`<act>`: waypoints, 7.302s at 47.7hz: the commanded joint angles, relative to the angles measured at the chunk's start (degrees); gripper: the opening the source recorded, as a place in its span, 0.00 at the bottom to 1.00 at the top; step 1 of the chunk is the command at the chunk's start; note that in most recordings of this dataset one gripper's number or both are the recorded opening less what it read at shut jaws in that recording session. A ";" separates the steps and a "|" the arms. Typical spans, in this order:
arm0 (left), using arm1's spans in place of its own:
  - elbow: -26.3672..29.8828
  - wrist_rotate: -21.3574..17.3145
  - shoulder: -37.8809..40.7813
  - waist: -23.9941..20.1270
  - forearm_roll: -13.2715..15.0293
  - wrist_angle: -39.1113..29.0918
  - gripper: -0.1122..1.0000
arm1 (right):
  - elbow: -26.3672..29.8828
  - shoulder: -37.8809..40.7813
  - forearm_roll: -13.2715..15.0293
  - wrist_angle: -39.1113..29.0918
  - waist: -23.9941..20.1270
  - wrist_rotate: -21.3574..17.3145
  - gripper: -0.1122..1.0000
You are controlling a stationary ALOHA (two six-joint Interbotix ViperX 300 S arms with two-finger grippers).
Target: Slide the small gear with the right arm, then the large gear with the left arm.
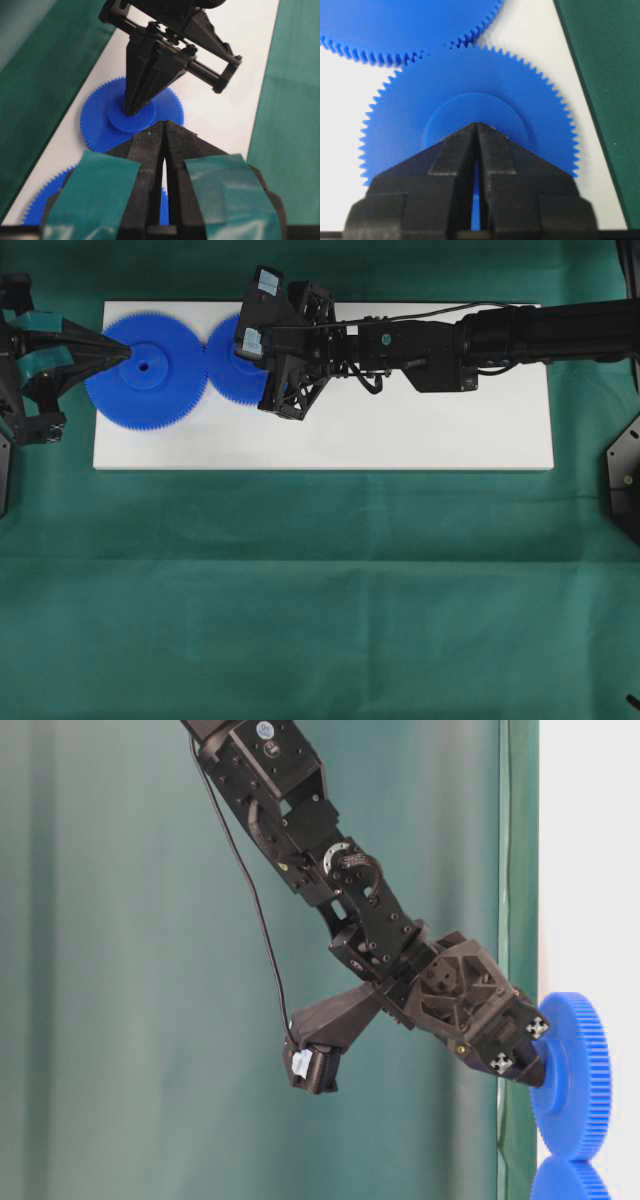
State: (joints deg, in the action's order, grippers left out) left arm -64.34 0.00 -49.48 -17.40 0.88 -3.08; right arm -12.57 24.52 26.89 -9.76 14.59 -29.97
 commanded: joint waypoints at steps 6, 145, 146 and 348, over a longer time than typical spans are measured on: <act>0.53 0.18 0.26 0.09 0.09 0.18 0.10 | 0.00 -0.35 0.44 -1.05 0.18 0.09 0.55; -0.09 2.02 0.35 0.09 0.18 1.23 0.10 | -55.72 -73.04 7.21 -1.05 12.92 -14.94 0.55; -0.09 2.02 0.26 0.09 0.18 1.32 0.10 | -55.90 -73.30 7.21 -1.14 12.92 -15.03 0.55; 51.59 -2.20 74.79 -0.35 -0.09 -7.65 0.10 | -58.36 -70.84 6.94 2.72 11.78 -15.47 0.55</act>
State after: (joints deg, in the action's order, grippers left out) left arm -15.21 -1.93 23.47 -19.60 0.79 -8.70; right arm -71.37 -46.41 33.84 -8.00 26.54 -45.44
